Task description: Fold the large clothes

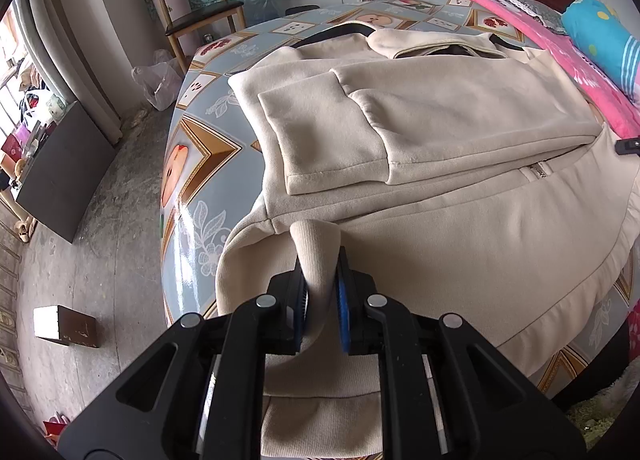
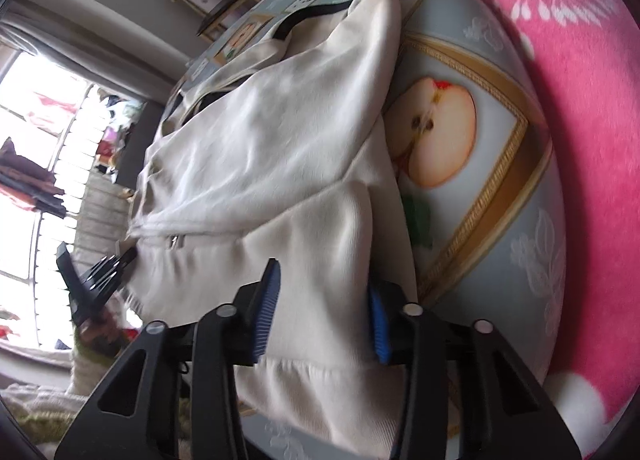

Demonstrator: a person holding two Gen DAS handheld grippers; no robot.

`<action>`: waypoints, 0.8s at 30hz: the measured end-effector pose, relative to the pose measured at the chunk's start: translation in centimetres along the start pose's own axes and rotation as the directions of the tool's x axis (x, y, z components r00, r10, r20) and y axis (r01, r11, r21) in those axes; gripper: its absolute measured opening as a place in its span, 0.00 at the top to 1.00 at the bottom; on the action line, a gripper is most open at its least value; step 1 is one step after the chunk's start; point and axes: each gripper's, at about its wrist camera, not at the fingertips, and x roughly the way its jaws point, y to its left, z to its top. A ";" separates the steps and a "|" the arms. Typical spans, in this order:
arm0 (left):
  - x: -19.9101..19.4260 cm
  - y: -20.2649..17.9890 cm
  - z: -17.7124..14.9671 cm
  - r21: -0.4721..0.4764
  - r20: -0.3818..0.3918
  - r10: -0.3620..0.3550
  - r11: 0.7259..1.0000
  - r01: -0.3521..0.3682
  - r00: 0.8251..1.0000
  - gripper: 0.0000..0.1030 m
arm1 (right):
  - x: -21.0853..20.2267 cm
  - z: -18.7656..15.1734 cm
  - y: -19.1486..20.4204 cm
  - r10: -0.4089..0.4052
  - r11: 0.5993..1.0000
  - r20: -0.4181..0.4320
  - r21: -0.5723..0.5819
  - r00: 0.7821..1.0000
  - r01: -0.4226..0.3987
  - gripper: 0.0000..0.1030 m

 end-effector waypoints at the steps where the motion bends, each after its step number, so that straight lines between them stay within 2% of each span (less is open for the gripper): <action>1: 0.0 0.0 0.0 0.001 0.000 0.000 1.000 0.000 1.000 0.88 | 0.0 0.0 0.3 -0.028 1.000 0.007 -0.012 1.000 0.028 0.69; 4: 0.0 0.0 0.0 0.001 0.000 -0.001 1.000 0.001 1.000 0.88 | 0.1 -0.7 2.5 -0.189 0.977 0.047 -0.097 0.981 0.192 0.76; 8: -0.1 0.0 -0.1 0.001 0.002 0.002 1.000 -0.002 1.000 0.88 | -0.4 -2.1 5.5 -0.352 0.907 0.138 -0.195 0.926 0.373 0.89; 10: -0.2 -0.1 0.0 0.008 0.008 0.013 1.000 -0.014 1.000 0.92 | -1.1 -2.5 6.5 -0.384 0.885 0.184 -0.209 0.905 0.417 0.93; 14: -2.4 -1.1 0.1 0.066 0.078 0.063 0.996 -0.068 0.995 0.94 | -1.4 -3.3 7.9 -0.453 0.829 0.255 -0.234 0.855 0.508 0.93; 17: -2.3 -1.4 0.1 0.083 0.059 0.066 0.994 -0.071 0.996 0.94 | -0.1 -3.5 7.8 -0.502 0.792 0.259 -0.247 0.825 0.559 0.93; 20: -1.1 -1.3 0.0 0.078 0.003 0.067 0.995 -0.067 0.998 0.94 | 1.1 -3.5 7.5 -0.533 0.769 0.256 -0.253 0.807 0.588 0.93; 24: -0.9 -1.2 -0.3 0.063 -0.028 0.045 0.997 -0.043 0.999 0.93 | 1.3 -3.8 7.8 -0.542 0.757 0.264 -0.260 0.798 0.600 0.93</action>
